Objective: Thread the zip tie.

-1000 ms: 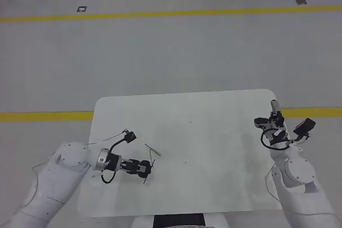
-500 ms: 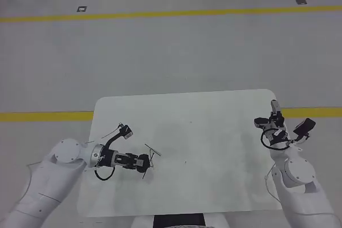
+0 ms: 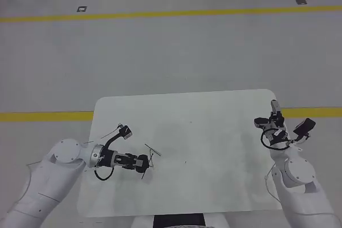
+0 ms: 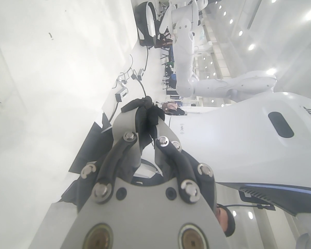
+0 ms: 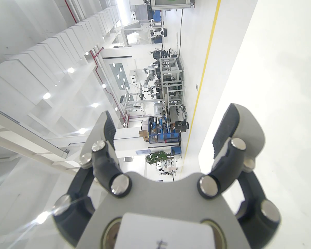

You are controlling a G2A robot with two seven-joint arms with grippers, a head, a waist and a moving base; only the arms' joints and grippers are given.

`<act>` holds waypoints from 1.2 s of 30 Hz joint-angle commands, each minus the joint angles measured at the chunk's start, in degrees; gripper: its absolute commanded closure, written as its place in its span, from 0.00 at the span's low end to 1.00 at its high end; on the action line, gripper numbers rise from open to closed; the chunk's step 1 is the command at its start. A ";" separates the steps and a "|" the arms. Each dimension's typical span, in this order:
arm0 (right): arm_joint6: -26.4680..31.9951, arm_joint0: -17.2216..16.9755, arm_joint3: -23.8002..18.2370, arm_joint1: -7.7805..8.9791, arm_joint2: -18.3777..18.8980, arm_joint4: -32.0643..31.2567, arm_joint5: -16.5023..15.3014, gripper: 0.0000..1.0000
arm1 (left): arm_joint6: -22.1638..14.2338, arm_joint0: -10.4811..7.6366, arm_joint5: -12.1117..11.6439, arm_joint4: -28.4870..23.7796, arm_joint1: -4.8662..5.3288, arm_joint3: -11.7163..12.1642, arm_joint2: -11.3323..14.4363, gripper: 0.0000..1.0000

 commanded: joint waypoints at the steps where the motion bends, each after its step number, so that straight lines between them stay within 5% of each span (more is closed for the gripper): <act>1: 0.00 0.00 0.00 0.00 0.00 0.00 0.00 0.00 | 0.40 -0.05 -0.22 -0.63 0.03 0.89 -0.32 1.00; 6: 0.00 0.00 0.00 0.00 0.00 0.00 0.00 0.00 | -1.56 0.91 -0.22 -1.61 0.20 0.69 -4.00 1.00; 14: 0.00 0.00 0.00 0.00 0.00 0.00 0.00 0.00 | -1.72 5.33 -0.22 -3.38 0.75 -3.34 -12.82 1.00; 18: 0.00 0.00 0.00 0.00 0.00 0.00 0.00 0.00 | -1.72 6.97 -0.22 -5.41 1.08 -3.52 -15.11 1.00; 27: 7.70 5.14 2.35 -0.24 -5.66 -6.10 -0.25 0.00 | -1.72 8.05 -0.22 -6.35 1.73 -3.69 -15.74 1.00; 36: 16.65 16.03 6.63 -1.41 -18.06 -14.07 -0.92 0.00 | -1.72 8.05 -0.22 -6.35 1.73 -3.69 -15.74 1.00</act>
